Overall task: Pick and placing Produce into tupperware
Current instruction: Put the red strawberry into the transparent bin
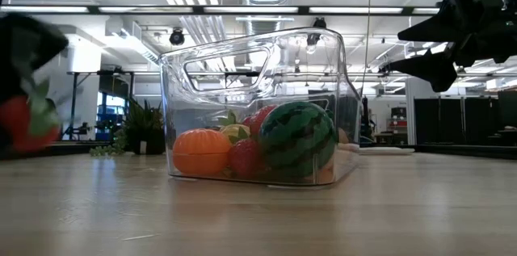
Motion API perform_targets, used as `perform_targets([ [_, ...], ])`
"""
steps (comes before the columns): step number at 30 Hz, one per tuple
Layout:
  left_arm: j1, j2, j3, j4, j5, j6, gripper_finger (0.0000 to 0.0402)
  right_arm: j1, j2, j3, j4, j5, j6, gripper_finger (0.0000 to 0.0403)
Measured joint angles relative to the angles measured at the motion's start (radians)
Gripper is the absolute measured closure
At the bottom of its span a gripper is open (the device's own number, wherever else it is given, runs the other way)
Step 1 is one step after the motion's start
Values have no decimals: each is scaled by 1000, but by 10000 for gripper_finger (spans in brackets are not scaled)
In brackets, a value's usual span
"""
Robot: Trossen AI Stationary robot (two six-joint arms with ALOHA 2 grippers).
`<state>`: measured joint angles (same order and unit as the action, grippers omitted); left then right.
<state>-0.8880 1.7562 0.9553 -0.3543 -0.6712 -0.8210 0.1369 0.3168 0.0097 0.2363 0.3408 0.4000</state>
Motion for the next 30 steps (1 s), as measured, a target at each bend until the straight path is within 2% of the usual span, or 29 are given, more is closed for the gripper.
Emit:
perform_targets([
  [5,6,-93,0,-67,-78,59,279,0,0,0,0,0,0,75],
  [9,32,-233,5,-129,-185,125,279,0,0,0,0,0,0,75],
  [14,157,-395,2,-61,-195,312,279,0,0,0,0,0,0,75],
  [16,228,-424,2,39,-145,434,279,0,0,0,0,0,0,75],
  [18,304,-432,2,168,-49,557,279,0,0,0,0,0,0,75],
  [20,373,-422,5,273,50,619,279,0,0,0,0,0,0,75],
  [25,542,-346,48,292,227,567,279,0,0,0,0,0,0,75],
  [30,655,-243,92,263,404,489,279,0,0,0,0,0,0,75],
])
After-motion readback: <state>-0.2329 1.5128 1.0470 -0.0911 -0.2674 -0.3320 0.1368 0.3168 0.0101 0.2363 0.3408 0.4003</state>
